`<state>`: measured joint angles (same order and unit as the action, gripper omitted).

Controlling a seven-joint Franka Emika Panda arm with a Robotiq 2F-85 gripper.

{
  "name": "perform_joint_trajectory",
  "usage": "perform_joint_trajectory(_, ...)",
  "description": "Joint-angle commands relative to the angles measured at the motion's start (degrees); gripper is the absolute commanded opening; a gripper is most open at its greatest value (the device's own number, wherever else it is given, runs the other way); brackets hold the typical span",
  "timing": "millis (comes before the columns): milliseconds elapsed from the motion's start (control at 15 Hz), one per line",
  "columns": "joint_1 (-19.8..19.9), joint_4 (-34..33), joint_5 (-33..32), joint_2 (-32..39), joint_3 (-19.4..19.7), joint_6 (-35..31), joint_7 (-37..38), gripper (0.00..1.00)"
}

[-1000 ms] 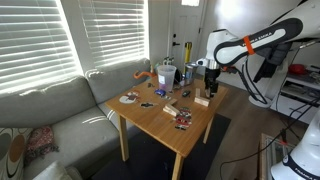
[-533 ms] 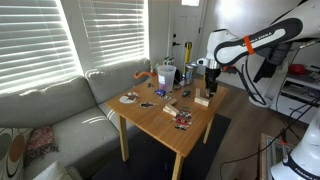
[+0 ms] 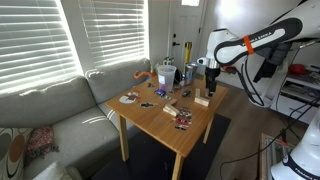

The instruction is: Unstack two wooden blocks then place the toy car on them

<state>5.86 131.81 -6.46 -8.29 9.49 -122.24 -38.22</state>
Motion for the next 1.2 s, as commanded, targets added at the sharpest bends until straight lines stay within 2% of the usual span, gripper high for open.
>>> perform_joint_trajectory(0, 0.26, 0.62, -0.89, -3.26, -0.15, -1.04, 1.53, 1.00)
perform_joint_trajectory(133, 0.19, 0.33, -0.39, -4.88, -0.30, -0.86, 3.68, 1.00)
perform_joint_trajectory(333, -0.43, -1.57, 3.94, -5.72, -0.34, 0.22, 10.98, 1.00)
perform_joint_trajectory(600, -1.42, -3.91, 8.66, -4.56, -0.83, -3.45, 18.61, 1.00)
perform_joint_trajectory(800, -2.17, -5.23, 6.48, -2.55, -1.69, -9.25, 17.72, 1.00)
perform_joint_trajectory(867, -1.89, -3.66, 7.02, -4.51, -1.06, -6.66, 16.62, 1.00)
perform_joint_trajectory(1133, -2.08, -4.51, 7.00, -3.04, -1.57, -8.71, 16.67, 1.00)
